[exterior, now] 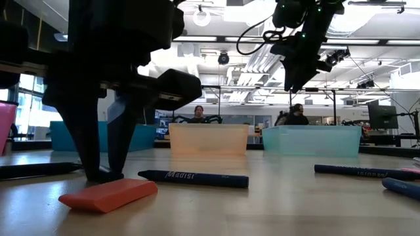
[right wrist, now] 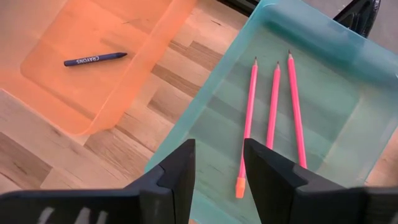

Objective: Sort crayons/erasers/pens/pencils in bins
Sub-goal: Put the black pen into the blue bin

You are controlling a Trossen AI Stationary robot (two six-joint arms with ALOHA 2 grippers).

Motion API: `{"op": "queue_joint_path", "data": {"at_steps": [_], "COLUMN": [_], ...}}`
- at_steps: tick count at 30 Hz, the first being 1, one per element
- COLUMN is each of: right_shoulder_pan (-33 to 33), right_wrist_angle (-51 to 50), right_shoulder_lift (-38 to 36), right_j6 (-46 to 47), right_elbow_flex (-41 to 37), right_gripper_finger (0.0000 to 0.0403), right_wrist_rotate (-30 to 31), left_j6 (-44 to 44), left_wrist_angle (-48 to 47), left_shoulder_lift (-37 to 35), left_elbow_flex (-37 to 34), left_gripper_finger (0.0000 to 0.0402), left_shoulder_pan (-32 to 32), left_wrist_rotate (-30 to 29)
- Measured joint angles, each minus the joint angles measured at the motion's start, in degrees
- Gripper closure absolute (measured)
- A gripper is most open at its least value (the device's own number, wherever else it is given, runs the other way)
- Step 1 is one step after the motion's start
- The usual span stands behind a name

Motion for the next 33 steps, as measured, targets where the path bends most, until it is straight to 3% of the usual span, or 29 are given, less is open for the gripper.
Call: {"op": "queue_joint_path", "data": {"at_steps": [5, 24, 33], "right_shoulder_pan": [0.0, 0.0, 0.0], "right_wrist_angle": [0.0, -0.5, -1.1], "right_shoulder_lift": [0.0, 0.0, 0.0], "right_j6": [0.0, -3.7, -6.8], "right_elbow_flex": [0.0, 0.0, 0.0], "right_gripper_finger": [0.0274, 0.0274, 0.0274], "right_wrist_rotate": [0.0, 0.1, 0.1], "left_j6": [0.0, -7.5, -10.9], "left_wrist_angle": [0.0, -1.0, -1.8], "left_shoulder_lift": [0.1, -4.2, -9.3], "left_elbow_flex": [0.0, -0.3, -0.2], "left_gripper_finger": [0.039, 0.0379, 0.0379], "left_shoulder_pan": [0.0, 3.2, 6.9], "left_wrist_rotate": [-0.2, -2.1, -7.1]}}
